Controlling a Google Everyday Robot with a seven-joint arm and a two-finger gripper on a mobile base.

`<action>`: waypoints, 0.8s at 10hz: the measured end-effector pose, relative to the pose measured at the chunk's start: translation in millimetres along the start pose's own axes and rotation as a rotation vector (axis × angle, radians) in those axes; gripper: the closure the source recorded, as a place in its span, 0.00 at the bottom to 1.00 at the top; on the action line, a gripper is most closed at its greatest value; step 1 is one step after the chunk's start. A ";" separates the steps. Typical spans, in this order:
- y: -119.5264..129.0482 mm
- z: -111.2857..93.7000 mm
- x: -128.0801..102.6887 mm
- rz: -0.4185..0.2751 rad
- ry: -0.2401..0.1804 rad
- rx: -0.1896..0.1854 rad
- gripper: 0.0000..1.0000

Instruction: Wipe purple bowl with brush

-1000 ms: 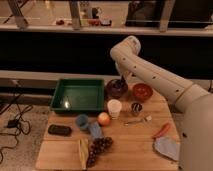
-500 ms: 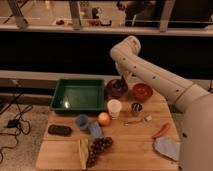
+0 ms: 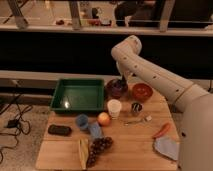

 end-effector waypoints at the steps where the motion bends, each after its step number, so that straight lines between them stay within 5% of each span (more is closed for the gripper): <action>1: -0.2 0.1 -0.2 -0.001 0.000 0.000 1.00; 8: -6.8 0.7 -8.8 -0.012 -0.003 0.009 1.00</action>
